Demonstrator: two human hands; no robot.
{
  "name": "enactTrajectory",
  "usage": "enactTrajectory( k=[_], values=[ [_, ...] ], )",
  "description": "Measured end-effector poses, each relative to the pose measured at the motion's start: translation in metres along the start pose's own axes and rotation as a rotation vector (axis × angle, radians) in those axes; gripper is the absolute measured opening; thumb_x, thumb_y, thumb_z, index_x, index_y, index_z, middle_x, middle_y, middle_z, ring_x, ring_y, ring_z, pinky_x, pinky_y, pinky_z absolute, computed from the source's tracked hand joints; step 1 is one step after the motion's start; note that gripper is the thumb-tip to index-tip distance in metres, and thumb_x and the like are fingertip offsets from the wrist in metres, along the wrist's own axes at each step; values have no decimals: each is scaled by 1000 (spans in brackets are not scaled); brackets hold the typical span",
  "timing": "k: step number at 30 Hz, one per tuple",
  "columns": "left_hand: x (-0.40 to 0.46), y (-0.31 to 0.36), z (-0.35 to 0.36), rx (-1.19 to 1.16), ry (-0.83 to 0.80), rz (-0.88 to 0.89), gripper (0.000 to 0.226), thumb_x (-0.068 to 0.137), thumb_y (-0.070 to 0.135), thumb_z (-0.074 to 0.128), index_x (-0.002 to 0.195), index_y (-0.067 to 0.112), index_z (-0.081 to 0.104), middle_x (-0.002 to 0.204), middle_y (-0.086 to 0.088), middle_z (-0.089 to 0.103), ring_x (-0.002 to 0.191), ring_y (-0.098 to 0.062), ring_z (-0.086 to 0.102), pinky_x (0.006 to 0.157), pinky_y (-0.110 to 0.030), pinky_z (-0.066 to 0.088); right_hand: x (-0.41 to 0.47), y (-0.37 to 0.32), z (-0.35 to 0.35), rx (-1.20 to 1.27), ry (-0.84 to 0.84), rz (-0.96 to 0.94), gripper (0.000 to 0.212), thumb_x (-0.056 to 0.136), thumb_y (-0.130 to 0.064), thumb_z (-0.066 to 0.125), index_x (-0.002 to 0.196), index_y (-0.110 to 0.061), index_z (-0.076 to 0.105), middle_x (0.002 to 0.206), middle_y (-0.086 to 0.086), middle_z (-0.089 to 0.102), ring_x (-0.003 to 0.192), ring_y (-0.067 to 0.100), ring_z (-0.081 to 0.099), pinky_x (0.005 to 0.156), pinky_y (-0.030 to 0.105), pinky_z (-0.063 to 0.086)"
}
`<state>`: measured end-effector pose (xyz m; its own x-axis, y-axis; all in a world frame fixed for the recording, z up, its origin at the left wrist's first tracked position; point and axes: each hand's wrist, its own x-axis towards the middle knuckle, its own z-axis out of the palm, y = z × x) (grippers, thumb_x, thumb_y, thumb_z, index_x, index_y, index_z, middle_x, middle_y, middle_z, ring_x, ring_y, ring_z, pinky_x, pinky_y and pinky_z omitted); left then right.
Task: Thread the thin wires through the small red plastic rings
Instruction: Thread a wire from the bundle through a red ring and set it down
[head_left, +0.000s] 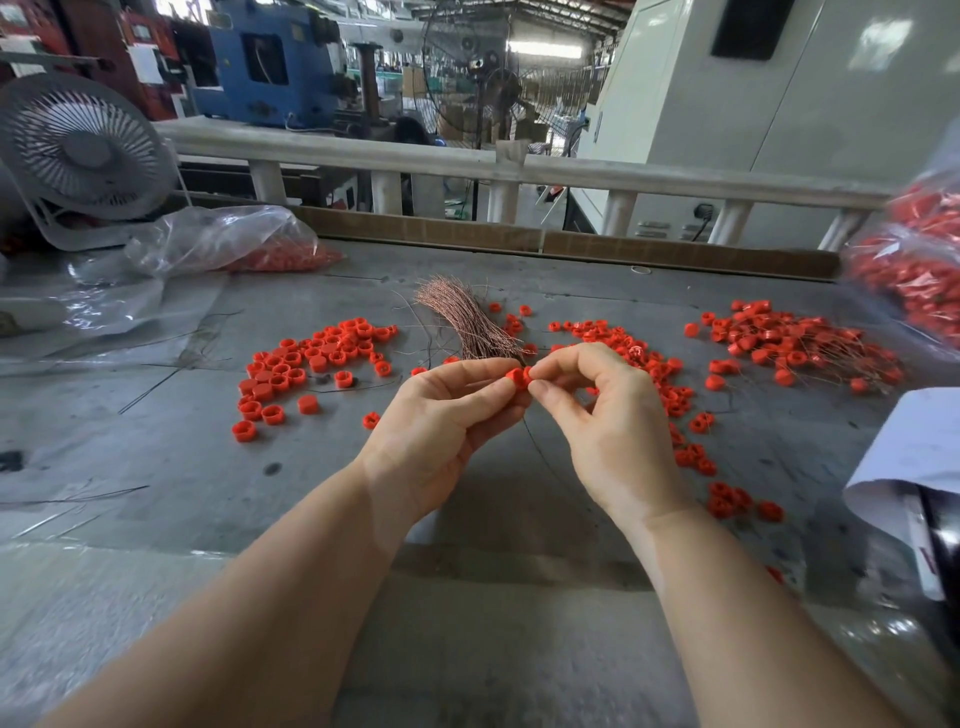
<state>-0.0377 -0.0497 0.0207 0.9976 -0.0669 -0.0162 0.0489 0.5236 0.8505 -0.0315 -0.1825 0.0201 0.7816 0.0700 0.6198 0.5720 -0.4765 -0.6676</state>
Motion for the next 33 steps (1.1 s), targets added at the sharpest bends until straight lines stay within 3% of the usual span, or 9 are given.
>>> enactTrajectory(
  k=[9,17,23,33],
  values=[
    [0,0,-1,3,6,-3,17,84,-7,53,83,3,66,70,-7,71,64,-11,68,60,-17,55,0,-2,-2,2,-11,24,15,78,-3,70,78,-18,69,74,-15,63,77,4,57,68,5,39],
    [0,0,0,-56,18,-4,18,82,-9,52,81,1,66,73,-10,71,67,-13,69,61,-17,55,0,-1,-1,30,2,30,17,79,-1,68,80,-18,70,76,-13,64,74,-5,57,67,3,37],
    [0,2,0,-99,5,-9,25,79,-10,52,73,4,73,77,-11,72,71,-13,70,64,-17,55,1,0,-1,35,15,31,12,80,-4,69,82,-16,70,78,-9,66,74,-3,57,66,5,38],
    [0,2,2,-127,15,-24,20,75,-10,53,77,1,70,76,-12,72,69,-14,70,63,-18,56,0,1,-2,50,16,20,12,81,-4,68,82,-16,70,77,-11,66,74,-5,57,65,4,39]
  ],
)
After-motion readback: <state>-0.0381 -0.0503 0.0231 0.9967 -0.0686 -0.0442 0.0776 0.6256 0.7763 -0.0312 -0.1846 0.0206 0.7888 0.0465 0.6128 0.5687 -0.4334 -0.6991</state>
